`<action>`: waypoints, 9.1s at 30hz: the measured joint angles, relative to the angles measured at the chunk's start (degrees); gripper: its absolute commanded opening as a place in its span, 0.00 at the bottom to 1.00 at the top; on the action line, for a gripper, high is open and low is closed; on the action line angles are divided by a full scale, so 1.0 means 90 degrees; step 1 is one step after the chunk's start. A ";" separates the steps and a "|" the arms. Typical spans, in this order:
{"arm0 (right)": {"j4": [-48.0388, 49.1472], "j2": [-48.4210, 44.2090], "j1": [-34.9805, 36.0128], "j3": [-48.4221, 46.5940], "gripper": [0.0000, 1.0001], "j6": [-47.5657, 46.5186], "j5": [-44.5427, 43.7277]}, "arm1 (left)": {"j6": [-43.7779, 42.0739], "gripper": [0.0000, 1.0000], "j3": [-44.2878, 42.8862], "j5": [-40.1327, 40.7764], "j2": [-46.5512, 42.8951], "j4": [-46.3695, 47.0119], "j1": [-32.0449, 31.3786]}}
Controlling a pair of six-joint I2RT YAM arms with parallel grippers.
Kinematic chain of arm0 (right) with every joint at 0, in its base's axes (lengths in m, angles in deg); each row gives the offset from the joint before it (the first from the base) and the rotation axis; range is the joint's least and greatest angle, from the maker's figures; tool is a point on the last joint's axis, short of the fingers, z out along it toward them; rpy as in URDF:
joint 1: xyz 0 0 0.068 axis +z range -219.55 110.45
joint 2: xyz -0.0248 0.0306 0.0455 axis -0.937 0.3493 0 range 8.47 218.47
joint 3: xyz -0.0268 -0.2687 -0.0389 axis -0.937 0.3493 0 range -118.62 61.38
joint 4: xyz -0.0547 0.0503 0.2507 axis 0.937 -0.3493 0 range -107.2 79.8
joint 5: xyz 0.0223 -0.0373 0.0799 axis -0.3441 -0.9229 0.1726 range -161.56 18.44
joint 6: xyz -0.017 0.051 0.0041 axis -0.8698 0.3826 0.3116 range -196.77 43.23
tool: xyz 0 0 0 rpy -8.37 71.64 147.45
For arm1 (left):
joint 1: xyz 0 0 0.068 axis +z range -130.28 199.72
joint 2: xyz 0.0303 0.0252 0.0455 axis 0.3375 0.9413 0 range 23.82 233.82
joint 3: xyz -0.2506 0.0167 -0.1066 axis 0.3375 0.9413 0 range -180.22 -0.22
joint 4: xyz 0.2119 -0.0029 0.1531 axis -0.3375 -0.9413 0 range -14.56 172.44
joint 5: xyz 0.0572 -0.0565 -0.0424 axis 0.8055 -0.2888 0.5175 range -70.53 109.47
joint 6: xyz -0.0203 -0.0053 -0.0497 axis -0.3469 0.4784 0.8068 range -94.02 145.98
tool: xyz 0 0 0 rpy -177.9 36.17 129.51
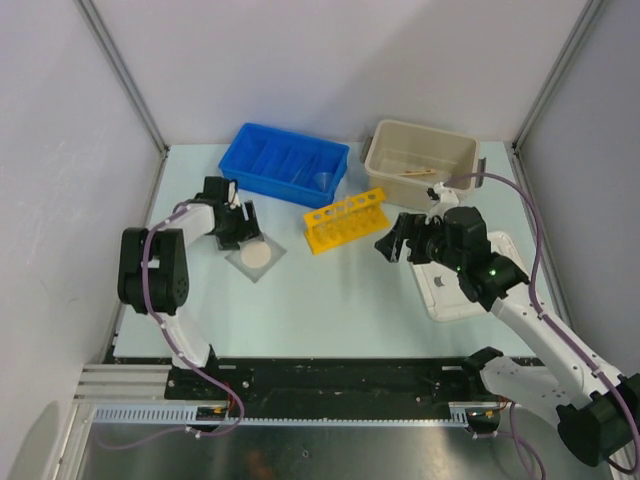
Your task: Organize the chemistry lab equipment
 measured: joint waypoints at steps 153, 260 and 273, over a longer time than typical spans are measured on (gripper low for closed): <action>0.6382 0.5724 0.0056 0.1287 0.52 0.2397 0.3820 | 0.2220 0.23 0.3036 -0.1178 -0.1664 0.2008 -0.3167; -0.0814 -0.0384 -0.0228 -0.0913 0.99 -0.0364 -0.0121 | 0.0653 0.66 -0.0617 0.2081 -0.0957 -0.0539 0.2463; -0.0614 -0.0257 -0.0223 -0.0782 0.99 -0.0355 -0.0143 | 0.0663 0.52 -0.1088 0.1469 0.0590 -0.0563 0.2849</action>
